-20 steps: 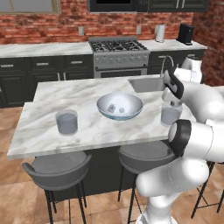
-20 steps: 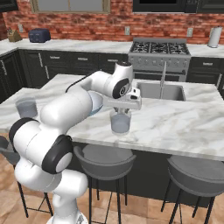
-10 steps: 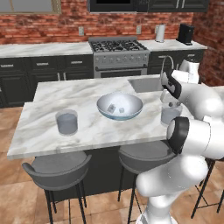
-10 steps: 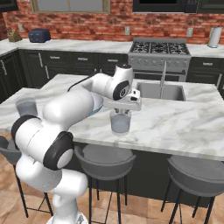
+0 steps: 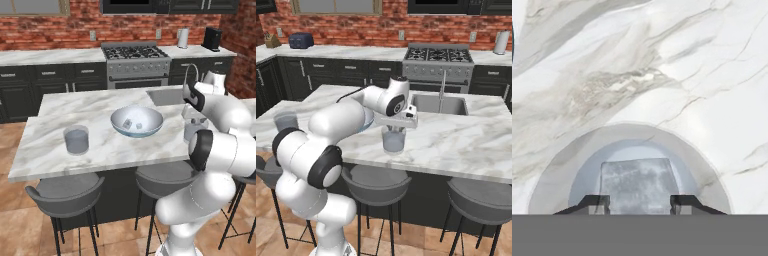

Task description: There are four ice cubes in the ice bowl. Place two ice cubes in each glass of water.

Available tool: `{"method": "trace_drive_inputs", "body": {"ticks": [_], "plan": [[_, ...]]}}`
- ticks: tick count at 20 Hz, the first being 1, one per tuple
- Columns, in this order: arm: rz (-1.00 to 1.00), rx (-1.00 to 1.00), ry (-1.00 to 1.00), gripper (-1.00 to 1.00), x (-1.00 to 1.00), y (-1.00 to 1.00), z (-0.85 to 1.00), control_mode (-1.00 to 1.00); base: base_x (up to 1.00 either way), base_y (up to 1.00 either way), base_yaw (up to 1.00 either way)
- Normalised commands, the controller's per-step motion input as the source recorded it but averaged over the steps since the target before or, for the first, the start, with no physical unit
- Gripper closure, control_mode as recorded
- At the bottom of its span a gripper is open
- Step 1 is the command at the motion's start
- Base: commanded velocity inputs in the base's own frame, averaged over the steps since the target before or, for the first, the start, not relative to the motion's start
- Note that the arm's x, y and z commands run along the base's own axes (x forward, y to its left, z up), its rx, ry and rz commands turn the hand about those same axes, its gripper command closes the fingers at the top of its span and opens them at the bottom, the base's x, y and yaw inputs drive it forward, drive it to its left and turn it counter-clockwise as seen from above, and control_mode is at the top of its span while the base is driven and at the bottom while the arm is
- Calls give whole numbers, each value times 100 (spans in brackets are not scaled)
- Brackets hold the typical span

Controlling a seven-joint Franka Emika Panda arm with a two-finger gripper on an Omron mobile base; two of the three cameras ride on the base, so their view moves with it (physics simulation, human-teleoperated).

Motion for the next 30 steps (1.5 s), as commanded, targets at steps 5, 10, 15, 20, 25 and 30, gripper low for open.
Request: {"method": "trace_drive_inputs", "body": {"ticks": [5, 10, 15, 20, 25, 30], "plan": [[0, 1, 0, 100, 3, 0, -6, -100, 0, 0, 0], [0, 0, 1, 100, 5, 0, 0, -100, 0, 0, 0], [0, 1, 2, -100, 0, 0, 0, -100, 0, 0, 0], [0, 2, 4, -100, 0, 0, 0, -100, 0, 0, 0], [0, 3, 0, -100, 0, 0, 0, -100, 0, 0, 0], [0, 3, 0, -100, 0, 0, 24, -100, 0, 0, 0]]}}
